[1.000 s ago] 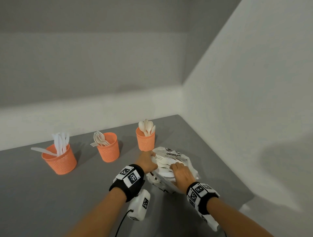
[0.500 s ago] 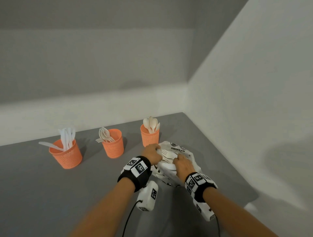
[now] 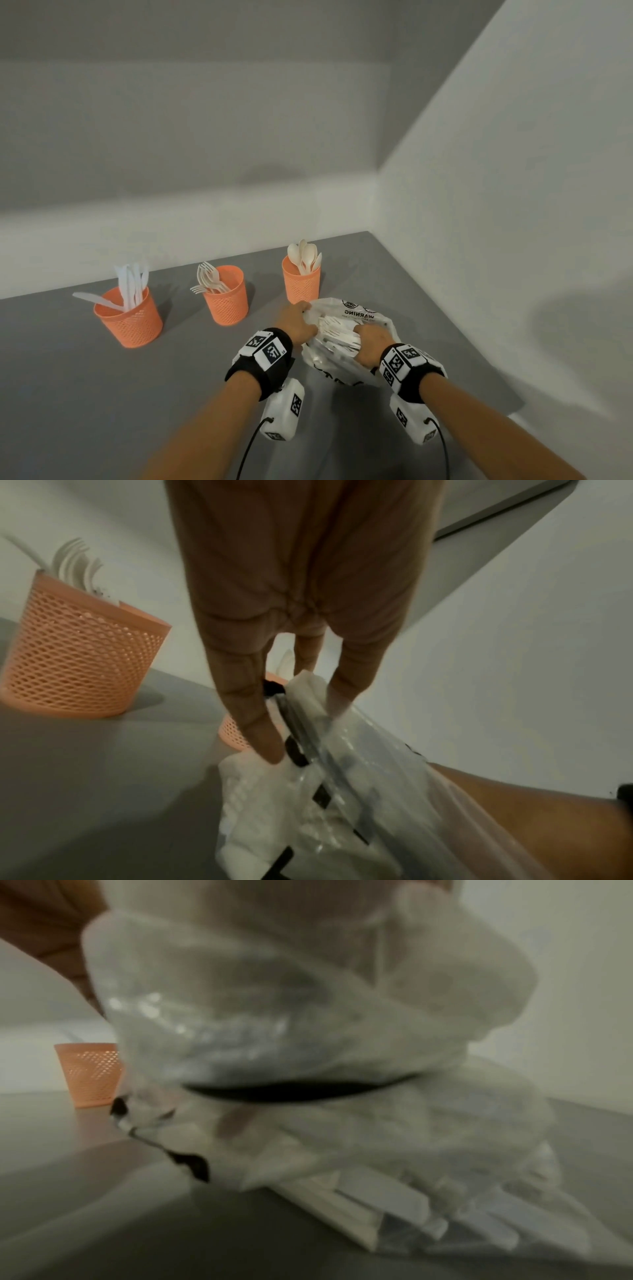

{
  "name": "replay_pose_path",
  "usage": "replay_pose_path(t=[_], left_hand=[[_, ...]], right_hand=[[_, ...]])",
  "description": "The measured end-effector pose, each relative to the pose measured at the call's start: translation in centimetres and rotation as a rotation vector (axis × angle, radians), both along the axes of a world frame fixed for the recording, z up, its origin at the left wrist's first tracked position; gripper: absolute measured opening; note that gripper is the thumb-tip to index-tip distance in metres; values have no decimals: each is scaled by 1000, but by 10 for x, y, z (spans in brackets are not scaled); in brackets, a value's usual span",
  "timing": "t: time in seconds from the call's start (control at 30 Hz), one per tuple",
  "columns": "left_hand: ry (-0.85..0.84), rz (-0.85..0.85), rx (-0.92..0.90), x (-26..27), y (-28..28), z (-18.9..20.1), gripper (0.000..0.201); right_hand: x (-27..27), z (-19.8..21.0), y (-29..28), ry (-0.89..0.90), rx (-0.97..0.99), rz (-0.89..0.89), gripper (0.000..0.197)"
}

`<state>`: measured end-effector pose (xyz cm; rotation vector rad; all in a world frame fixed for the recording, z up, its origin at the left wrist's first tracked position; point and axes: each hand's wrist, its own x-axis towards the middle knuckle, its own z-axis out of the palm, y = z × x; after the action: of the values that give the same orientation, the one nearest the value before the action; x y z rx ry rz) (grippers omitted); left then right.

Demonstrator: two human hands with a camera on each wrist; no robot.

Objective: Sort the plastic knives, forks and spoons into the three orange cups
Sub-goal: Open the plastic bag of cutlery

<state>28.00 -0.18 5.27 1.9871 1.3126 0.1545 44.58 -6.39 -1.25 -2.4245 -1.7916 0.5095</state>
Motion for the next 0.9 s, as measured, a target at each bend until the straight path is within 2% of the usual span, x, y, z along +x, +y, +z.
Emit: replay_pose_path(t=[0.1,0.23,0.37,0.5,0.67,0.77,0.9], left_hand=[[-102,48,-74,1,2,-6,62],[-74,25,-70,1,4,-10,65],[17,-9,46,-6,5,-15,54],[38,90,131,-7,4,-21,43],[-142,90,99,-3,-11,-27,68],[-181,50,85,0,-14,-30,65],[-118,7,71,8,-13,-34,59]], right_hand=[[4,4,1,14,-1,0,43],[3,3,1,52,20,8,43],[5,10,0,82,-52,3,44],[17,24,2,137,-31,-83,52],[22,26,1,193,-38,-74,57],[20,22,-2,227,14,-113,63],[19,23,-2,268,51,-122,63]])
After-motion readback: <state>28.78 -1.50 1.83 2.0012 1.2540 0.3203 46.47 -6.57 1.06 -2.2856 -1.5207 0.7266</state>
